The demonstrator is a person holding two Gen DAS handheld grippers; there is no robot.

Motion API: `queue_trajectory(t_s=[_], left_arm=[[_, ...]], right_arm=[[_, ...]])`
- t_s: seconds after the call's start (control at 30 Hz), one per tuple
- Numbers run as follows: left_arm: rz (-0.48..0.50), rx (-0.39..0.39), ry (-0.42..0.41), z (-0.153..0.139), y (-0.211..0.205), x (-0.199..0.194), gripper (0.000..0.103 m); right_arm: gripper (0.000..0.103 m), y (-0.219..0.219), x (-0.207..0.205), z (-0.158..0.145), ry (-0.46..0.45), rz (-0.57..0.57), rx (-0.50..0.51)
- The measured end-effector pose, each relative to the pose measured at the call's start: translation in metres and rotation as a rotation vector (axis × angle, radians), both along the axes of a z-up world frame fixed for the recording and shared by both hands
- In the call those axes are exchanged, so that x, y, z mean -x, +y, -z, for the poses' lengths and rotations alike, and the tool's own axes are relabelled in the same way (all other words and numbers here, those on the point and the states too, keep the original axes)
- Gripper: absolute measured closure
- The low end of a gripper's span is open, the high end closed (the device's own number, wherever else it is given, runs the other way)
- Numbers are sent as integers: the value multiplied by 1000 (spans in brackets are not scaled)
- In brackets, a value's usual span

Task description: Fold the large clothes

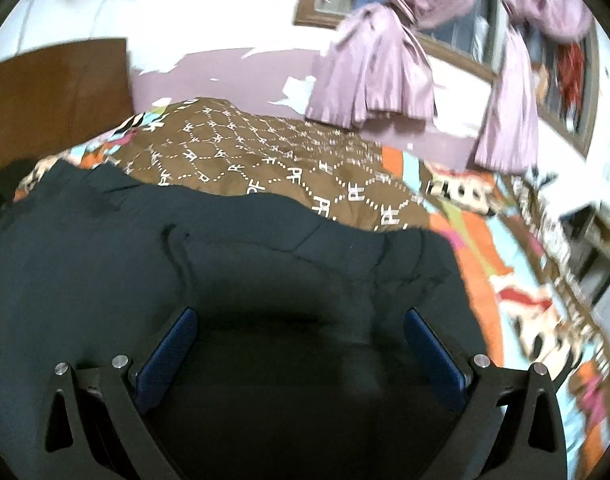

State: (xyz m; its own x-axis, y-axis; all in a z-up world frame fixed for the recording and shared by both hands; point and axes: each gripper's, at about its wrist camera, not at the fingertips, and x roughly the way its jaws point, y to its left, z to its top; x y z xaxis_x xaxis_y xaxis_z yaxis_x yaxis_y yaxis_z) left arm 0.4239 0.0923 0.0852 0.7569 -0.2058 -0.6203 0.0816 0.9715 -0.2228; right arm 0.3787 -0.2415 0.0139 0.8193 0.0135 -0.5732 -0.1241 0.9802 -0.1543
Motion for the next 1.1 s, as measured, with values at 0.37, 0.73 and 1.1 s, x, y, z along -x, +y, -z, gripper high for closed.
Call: queue_trajectory(t_s=[0.37, 0.73, 1.1], left_arm=[[38, 72, 73, 20, 31, 7, 1], [122, 156, 169, 33, 45, 0, 1], [188, 193, 217, 35, 47, -2, 1]], right_arm=[[0, -36, 25, 10, -42, 89, 167], [0, -45, 31, 21, -25, 141, 195], [0, -107, 35, 36, 149, 47, -234]])
